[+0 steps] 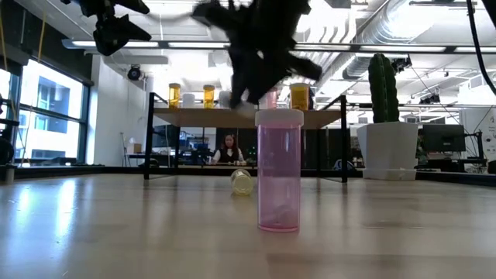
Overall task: Pick and place medicine bottles onto shelf by color
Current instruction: Put the white pill bottle on the shelf
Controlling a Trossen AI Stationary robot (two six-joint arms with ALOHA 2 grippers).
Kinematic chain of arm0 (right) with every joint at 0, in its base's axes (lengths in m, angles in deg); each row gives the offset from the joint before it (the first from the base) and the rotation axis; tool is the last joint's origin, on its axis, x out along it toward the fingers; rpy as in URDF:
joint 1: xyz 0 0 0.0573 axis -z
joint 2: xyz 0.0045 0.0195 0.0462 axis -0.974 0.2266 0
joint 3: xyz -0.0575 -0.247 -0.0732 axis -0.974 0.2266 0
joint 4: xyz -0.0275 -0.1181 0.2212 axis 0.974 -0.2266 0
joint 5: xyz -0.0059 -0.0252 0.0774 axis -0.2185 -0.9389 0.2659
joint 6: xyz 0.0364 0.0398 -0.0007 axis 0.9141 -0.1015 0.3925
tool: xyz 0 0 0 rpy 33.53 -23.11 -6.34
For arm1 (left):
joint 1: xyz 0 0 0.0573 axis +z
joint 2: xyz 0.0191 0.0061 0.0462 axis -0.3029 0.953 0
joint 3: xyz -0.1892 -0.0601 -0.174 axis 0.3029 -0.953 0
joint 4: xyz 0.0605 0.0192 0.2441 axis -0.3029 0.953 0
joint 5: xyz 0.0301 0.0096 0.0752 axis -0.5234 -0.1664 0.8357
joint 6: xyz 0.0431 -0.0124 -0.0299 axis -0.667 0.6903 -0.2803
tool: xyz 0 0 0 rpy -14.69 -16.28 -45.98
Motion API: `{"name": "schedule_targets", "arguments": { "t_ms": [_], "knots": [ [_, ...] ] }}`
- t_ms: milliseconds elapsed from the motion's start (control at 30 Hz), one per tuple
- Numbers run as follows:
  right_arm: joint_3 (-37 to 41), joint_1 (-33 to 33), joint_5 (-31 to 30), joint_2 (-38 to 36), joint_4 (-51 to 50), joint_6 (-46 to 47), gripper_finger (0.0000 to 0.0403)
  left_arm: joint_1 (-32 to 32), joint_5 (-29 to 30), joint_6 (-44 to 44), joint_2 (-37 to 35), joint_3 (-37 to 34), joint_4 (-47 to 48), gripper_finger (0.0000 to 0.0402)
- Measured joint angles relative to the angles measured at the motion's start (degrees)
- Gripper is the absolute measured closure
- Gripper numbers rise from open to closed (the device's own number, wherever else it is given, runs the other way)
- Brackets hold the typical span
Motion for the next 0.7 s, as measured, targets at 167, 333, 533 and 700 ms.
{"name": "schedule_targets", "arguments": {
  "t_ms": [167, 333, 533, 700],
  "knots": [
    [-5.0, -0.1, -7.9, 0.0, -0.1, -3.3, 0.0354, 0.0, 0.0, -0.2, 0.0, 0.0, 0.0, 0.0188],
    [-8.2, 0.0, -14.5, 0.0, 1.8, -7.6, 0.0354, 0.0, 0.0, -0.9, 0.0, 0.0, -0.5, 0.0188],
    [-9.2, -0.1, -22.4, 0.0, 11.2, -16.8, 0.0354, 0.0, 0.2, -0.9, 0.0, 0.0, -4.9, 0.0188],
    [-9.2, 0.1, -26.7, 0.0, 22.1, -27.8, 0.0354, 0.0, 0.5, -3.4, 0.0, 0.0, -9.3, 0.0188]
  ]
}}
